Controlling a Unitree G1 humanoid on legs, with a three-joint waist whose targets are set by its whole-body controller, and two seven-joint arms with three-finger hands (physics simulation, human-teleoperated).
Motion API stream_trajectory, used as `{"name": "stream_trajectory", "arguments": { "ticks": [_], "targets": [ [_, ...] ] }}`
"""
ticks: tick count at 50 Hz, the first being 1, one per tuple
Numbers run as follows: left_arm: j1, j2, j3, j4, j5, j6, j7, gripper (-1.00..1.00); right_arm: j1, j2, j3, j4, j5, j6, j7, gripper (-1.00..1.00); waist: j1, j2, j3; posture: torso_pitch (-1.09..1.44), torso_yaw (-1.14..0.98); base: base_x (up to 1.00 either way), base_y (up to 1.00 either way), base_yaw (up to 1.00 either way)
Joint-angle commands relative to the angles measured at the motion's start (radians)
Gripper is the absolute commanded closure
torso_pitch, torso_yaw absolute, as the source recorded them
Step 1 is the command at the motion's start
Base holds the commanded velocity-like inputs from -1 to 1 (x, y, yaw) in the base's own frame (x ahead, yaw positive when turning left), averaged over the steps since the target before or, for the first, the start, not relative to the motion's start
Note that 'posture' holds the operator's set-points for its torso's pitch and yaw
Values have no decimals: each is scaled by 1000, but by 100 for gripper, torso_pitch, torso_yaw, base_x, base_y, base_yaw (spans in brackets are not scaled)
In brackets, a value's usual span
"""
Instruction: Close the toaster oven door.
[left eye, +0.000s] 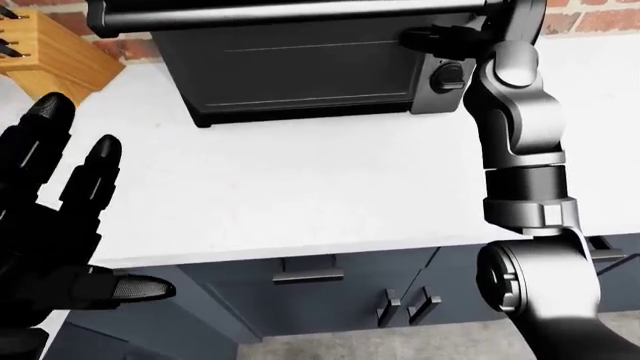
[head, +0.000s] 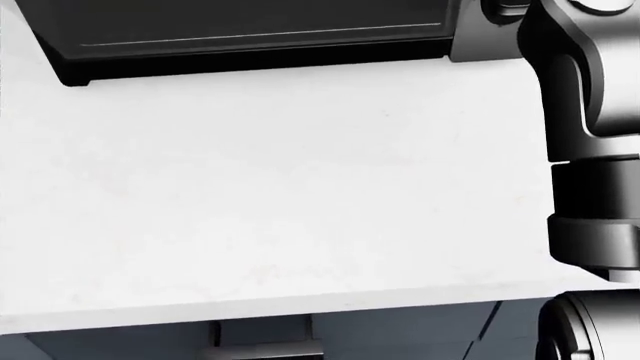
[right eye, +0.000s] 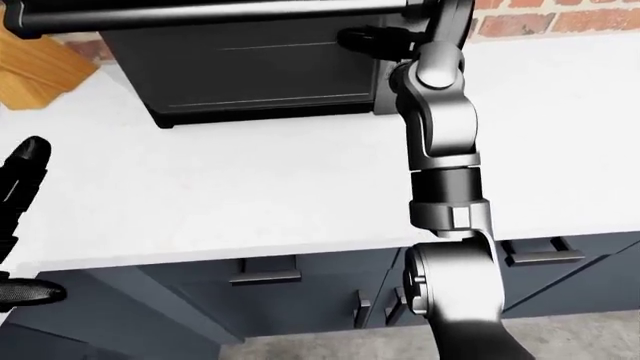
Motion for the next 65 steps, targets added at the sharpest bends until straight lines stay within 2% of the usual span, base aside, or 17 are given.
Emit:
{"name": "stream_trajectory", "arguments": {
  "ticks": [1,6,10,17,25,35,41,46,54,58,65],
  "targets": [
    [-21,25,17,-12,-18,-25,18,-100,-46,-21,-25,-41,-8,-37,-21,-100,-4,4,-26,0,0,0,0,0],
    [-64,64,-23,-5,-52,-15,60,-100,-53,-19,-25,-37,-6,-36,-24,-100,-2,5,-26,0,0,0,0,0],
    [-59,57,-57,-10,-30,-24,52,-100,-55,-21,-25,-40,-4,-34,-25,-100,-2,6,-26,0,0,0,0,0],
    [-75,35,-122,-16,41,-10,-16,-100,-51,-23,-26,-43,-2,-34,-25,-100,-2,5,-28,0,0,0,0,0],
    [-121,4,-233,13,196,-12,-99,-100,-46,-27,-27,-43,-1,-37,-27,-100,1,1,-32,0,0,0,0,0],
    [-184,-14,-299,23,284,27,-160,-100,-49,-25,-27,-47,3,-31,-28,-100,0,-2,-36,0,0,0,0,0],
    [-219,-16,-317,18,292,61,-183,-100,-61,-24,-26,-37,2,-33,-29,-100,-1,-3,-36,0,0,0,0,0],
    [-245,-19,-393,70,402,17,-230,-100,-59,-23,-25,-39,1,-32,-28,-100,0,-4,-38,0,0,0,0,0],
    [-292,-43,-420,81,449,59,-283,-100,-64,-26,-27,-33,2,-34,-28,-100,-1,-7,-40,0,0,0,0,0],
    [-303,-48,-482,113,523,20,-319,-100,-64,-26,-27,-33,3,-33,-30,-100,1,-9,-40,0,0,0,0,0],
    [-370,-69,-542,160,603,25,-370,-100,-57,-27,-28,-37,6,-34,-31,-100,2,-13,-44,0,0,0,0,0]
  ]
}}
